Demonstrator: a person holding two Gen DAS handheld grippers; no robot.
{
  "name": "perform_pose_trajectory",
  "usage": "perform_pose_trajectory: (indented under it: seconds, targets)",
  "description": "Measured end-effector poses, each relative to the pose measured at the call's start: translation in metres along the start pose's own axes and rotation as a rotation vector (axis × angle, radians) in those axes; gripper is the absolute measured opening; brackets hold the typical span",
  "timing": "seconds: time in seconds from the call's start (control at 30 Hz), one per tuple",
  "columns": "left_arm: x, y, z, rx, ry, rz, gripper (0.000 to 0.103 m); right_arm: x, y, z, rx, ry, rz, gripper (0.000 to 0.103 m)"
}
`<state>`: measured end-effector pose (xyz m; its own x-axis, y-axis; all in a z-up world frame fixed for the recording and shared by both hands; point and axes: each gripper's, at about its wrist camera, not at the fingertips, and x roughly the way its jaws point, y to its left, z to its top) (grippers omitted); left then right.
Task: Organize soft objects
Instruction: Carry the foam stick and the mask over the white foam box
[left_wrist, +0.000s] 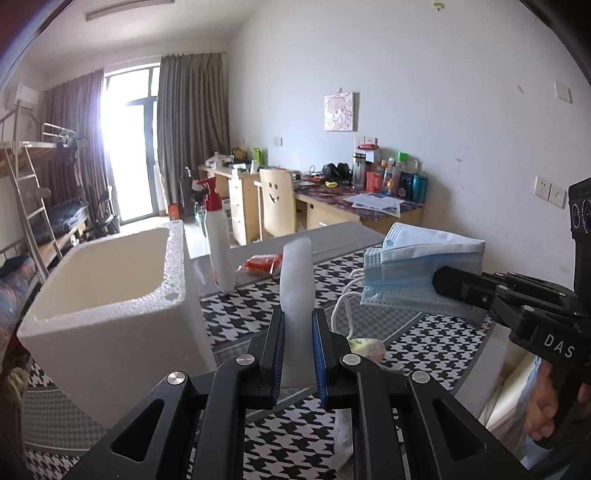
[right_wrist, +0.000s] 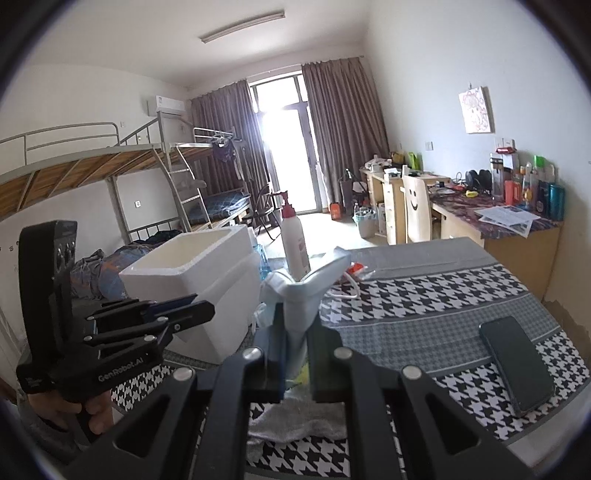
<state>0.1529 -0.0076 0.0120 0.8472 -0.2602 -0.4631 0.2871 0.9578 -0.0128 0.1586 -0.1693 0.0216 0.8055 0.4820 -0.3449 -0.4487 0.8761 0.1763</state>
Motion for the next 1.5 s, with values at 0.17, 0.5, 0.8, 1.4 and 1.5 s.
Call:
perform_pose_trajectory:
  seconds: [0.17, 0.5, 0.8, 1.4, 1.5]
  targets:
    - [-0.002, 0.003, 0.006, 0.002, -0.016, 0.02, 0.016, 0.004, 0.003, 0.007, -0.012, -0.007, 0.001, 0.012]
    - [-0.01, 0.012, 0.016, -0.002, -0.054, 0.048, 0.016, 0.009, 0.006, 0.019, -0.028, -0.025, 0.014, 0.012]
    - [-0.014, 0.021, 0.023, 0.002, -0.078, 0.067, 0.016, 0.015, 0.006, 0.028, -0.029, -0.033, 0.026, 0.012]
    - [-0.015, 0.037, 0.034, -0.017, -0.114, 0.107, 0.016, 0.027, 0.017, 0.047, -0.058, -0.052, 0.05, 0.012]
    - [-0.018, 0.04, 0.035, -0.019, -0.122, 0.115, 0.016, 0.029, 0.02, 0.05, -0.067, -0.056, 0.058, 0.012]
